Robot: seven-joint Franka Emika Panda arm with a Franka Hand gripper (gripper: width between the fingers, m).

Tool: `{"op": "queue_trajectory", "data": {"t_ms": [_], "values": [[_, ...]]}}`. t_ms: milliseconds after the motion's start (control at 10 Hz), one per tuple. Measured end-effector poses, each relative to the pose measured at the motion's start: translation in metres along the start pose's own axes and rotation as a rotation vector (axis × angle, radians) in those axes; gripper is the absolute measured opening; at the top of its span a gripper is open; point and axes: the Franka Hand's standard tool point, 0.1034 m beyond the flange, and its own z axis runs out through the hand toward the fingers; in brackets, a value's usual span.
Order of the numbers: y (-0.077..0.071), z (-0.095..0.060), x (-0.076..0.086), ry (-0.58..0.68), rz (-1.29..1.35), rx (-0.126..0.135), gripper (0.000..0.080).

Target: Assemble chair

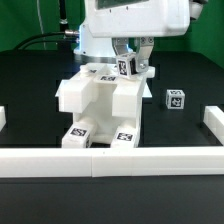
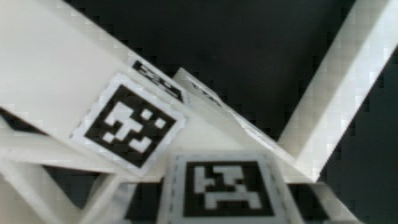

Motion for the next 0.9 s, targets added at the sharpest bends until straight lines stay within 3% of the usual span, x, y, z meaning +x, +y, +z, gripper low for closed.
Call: {"op": "queue_trajectory", "data": {"t_ms": [100,200,300,400,700,900], "values": [[0.0002,0.0003,-0.0001,0.0,-0.005,-0.001,0.0268],[0.0001,0.0003,0.0,0.0,-0.04,-0.001,0.0461],[-0.002,-0.0009,-0.0003,-0.003,-0.058,-0.001,0.0583],[-0.0014,-0.0005,-0.0004,-0.003,-0.097,-0.002,0.0629],[-0.0011,-0.0005,0.0003,-0.003,-0.401,-0.003,0.0646],[-0.0049,-0.0032,0.0021,0.004,-0.684,-0.034,0.0649]]}}
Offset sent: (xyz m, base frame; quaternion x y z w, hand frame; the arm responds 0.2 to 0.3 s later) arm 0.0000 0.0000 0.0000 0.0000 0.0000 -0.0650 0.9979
